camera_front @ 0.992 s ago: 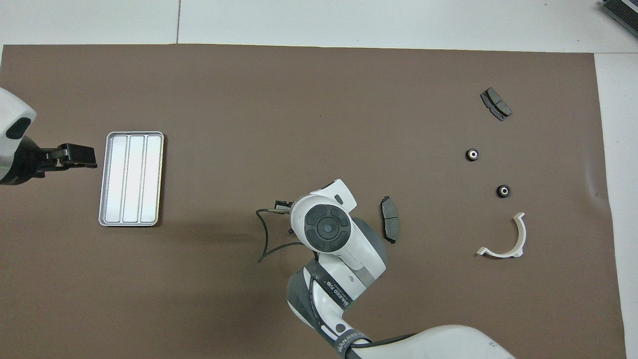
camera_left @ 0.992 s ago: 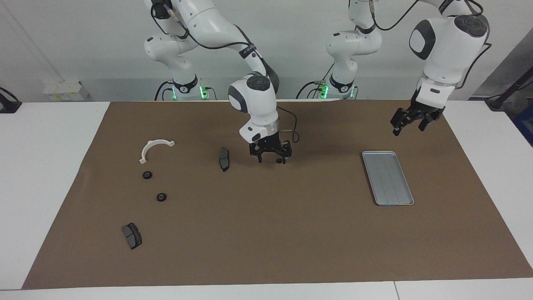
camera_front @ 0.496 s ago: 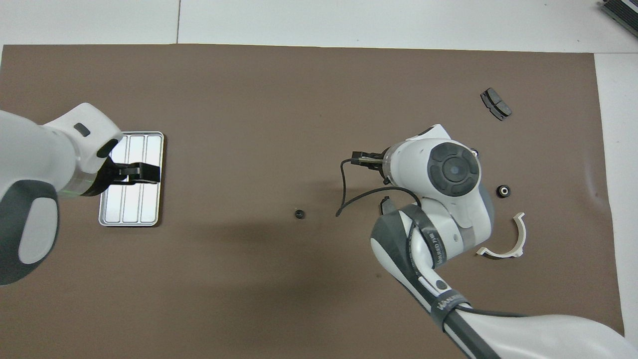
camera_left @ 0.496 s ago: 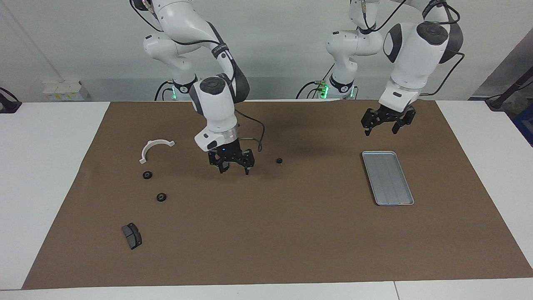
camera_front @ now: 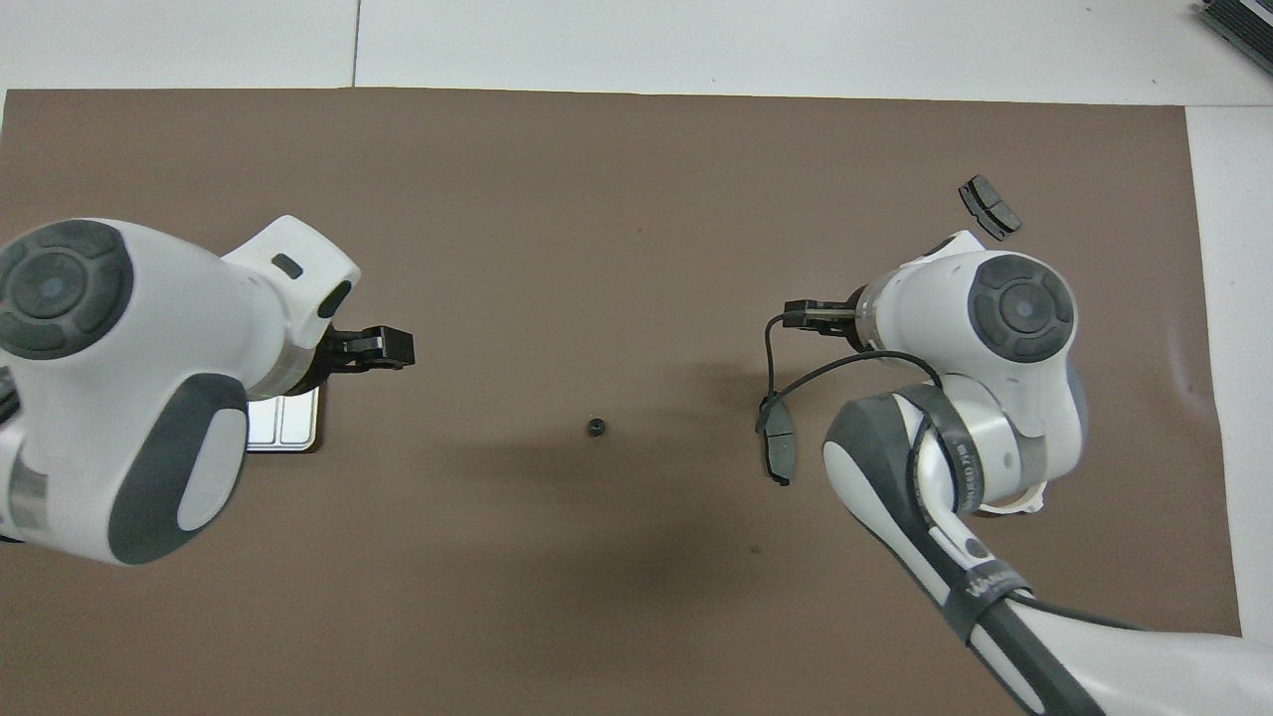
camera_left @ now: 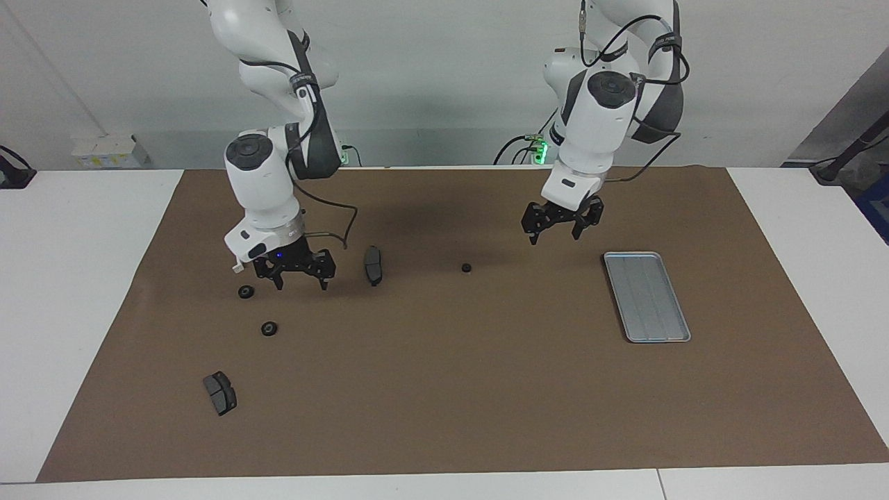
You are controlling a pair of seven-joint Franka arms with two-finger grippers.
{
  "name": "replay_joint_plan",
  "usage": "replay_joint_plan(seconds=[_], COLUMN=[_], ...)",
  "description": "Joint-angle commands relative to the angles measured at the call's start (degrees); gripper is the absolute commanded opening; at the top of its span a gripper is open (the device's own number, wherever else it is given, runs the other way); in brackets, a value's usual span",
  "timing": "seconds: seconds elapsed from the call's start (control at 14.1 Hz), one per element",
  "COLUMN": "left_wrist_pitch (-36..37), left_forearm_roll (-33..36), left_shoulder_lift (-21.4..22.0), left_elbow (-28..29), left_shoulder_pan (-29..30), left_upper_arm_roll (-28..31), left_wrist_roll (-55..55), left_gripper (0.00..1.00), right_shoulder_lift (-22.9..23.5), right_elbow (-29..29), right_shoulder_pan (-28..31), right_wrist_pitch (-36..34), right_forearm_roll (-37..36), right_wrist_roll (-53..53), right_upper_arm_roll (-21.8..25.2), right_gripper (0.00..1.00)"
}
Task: Pick bearing gear from pile to tray
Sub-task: 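Move the left gripper over the gear while the right gripper withdraws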
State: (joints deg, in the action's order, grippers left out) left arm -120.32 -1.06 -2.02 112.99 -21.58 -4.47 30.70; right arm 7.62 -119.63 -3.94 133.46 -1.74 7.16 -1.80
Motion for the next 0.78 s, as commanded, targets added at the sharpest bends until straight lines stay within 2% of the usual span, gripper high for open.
replay_joint_plan(seconds=[0.0, 0.14, 0.35, 0.71], left_wrist_pitch=[-6.2, -8.2, -12.1, -16.6], left_forearm_roll=[-0.5, -0.7, -0.1, 0.1], left_shoulder_lift=[-2.6, -5.3, -13.7, -17.3], left_elbow=[0.6, -0.2, -3.4, -2.3], left_shoulder_pan=[-4.8, -6.3, -12.1, -12.9], left_upper_arm_roll=[1.0, 0.9, 1.2, 1.0], left_wrist_roll=[5.7, 6.0, 11.1, 11.3], left_gripper=[1.00, 1.00, 1.00, 1.00], right_shoulder_lift=[-2.1, -1.6, 0.2, 3.5], right_elbow=[-3.9, -4.6, -4.6, -5.2], right_shoulder_pan=[5.4, 8.3, 12.2, 13.2], right_wrist_pitch=[0.0, 0.1, 1.0, 5.6], right_forearm_roll=[0.4, 0.5, 0.5, 0.6], right_wrist_roll=[-9.2, -14.7, -20.4, -21.9], right_upper_arm_roll=[-0.9, -0.9, -0.9, -0.9], right_gripper=[1.00, 1.00, 1.00, 1.00])
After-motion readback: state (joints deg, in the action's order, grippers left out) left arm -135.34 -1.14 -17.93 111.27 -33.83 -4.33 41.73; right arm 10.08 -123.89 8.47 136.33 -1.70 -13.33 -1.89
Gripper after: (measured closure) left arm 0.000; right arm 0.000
